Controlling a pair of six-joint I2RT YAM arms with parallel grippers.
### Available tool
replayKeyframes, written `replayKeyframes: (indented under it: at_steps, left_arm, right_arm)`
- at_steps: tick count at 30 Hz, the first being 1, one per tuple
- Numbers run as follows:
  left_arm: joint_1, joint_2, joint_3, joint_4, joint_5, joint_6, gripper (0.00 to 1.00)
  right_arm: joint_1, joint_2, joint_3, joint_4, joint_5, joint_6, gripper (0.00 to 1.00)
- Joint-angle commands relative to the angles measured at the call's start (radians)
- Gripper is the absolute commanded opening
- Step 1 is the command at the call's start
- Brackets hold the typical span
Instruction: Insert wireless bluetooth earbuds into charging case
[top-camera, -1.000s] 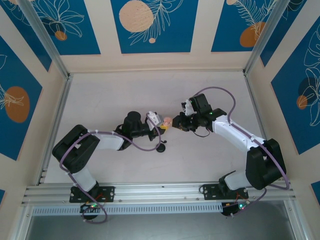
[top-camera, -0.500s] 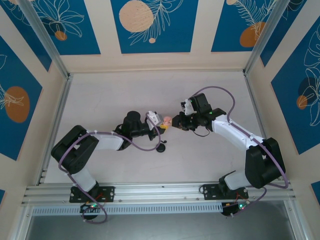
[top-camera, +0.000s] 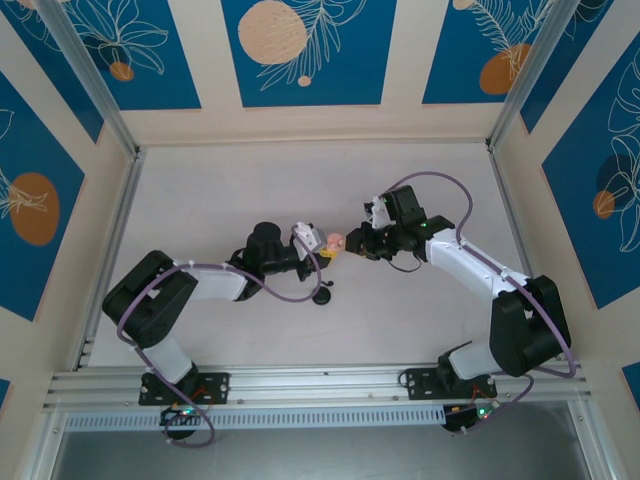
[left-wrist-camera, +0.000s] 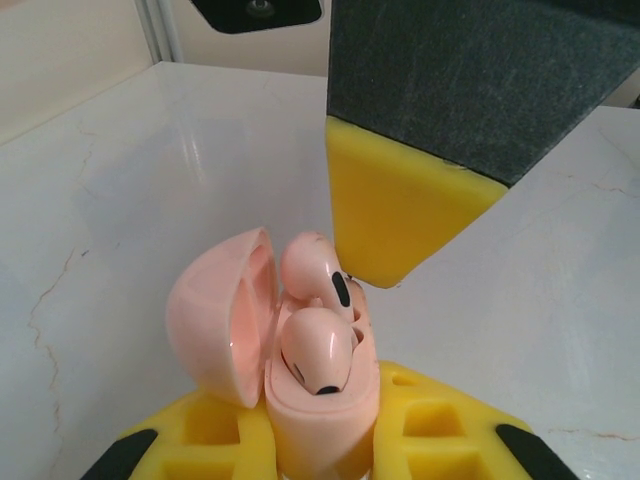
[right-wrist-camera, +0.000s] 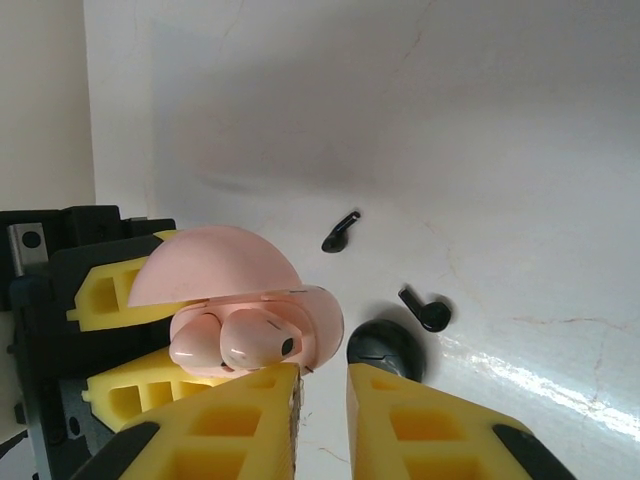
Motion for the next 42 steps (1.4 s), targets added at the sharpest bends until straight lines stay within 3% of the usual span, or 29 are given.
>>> replayKeyframes:
  at_steps: [1,19,31,42]
  left_arm:
    - [-0.009,-0.022,-0.012,0.045,0.042,-0.005,0.13]
    - [-0.009,-0.037,-0.015,0.051,0.06,-0.004,0.13]
    - [-0.009,-0.04,-0.016,0.062,0.067,-0.006,0.13]
    - [-0.009,-0.04,-0.015,0.062,0.072,-0.004,0.13]
  right_arm:
    - [-0.008,-0.01,0.004,0.02,-0.041,-0.03,0.21]
    - [-0.055,-0.16,-0.021,-0.044,-0.089,-0.066,0.33]
    - [-0.027,-0.073,0.029,-0.01,-0.126,-0.055,0.42]
    - [-0.024,-0.023,0.036,0.0,-0.117,-0.055,0.43]
